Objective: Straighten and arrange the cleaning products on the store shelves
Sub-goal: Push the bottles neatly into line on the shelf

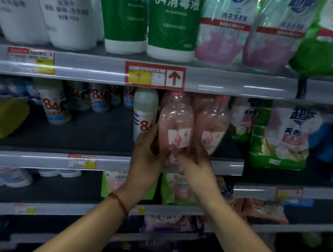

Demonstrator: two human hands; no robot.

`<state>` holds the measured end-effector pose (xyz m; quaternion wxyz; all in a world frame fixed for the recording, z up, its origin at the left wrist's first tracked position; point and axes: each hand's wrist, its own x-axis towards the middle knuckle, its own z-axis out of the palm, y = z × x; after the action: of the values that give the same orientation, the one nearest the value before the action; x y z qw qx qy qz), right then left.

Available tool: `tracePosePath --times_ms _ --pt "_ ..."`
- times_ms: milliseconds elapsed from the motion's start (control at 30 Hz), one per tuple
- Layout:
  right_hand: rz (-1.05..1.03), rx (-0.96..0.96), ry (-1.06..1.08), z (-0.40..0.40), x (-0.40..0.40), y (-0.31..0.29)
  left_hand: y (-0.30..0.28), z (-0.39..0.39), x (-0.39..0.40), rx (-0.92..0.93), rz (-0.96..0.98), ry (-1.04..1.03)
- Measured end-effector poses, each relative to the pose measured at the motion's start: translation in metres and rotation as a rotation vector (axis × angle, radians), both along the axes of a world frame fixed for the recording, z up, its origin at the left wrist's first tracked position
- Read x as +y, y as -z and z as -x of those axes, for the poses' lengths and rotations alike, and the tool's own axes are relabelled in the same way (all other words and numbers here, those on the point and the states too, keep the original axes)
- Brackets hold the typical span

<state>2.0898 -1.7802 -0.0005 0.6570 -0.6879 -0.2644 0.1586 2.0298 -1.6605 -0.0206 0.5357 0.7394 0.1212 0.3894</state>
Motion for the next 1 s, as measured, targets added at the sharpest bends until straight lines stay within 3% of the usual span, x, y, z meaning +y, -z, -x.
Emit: tracePosePath --times_ms 367,533,800,900,1000 --pt "0.055 0.098 0.014 -0.011 0.011 0.004 0.011 -0.019 -0.001 0.077 -0.078 -0.126" --pt "0.095 0.031 0.037 -0.009 0.018 0.01 0.007 -0.024 -0.001 0.139 -0.123 -0.169" --pt "0.055 0.058 -0.044 -0.006 0.012 0.019 0.015 -0.009 0.006 0.385 -0.284 -0.191" --pt "0.272 -0.129 -0.091 0.001 -0.006 0.025 0.015 0.033 0.002 0.501 -0.432 -0.253" --pt "0.569 -0.566 -0.229 0.015 -0.013 0.029 0.019 0.089 0.007 0.599 -0.585 -0.441"
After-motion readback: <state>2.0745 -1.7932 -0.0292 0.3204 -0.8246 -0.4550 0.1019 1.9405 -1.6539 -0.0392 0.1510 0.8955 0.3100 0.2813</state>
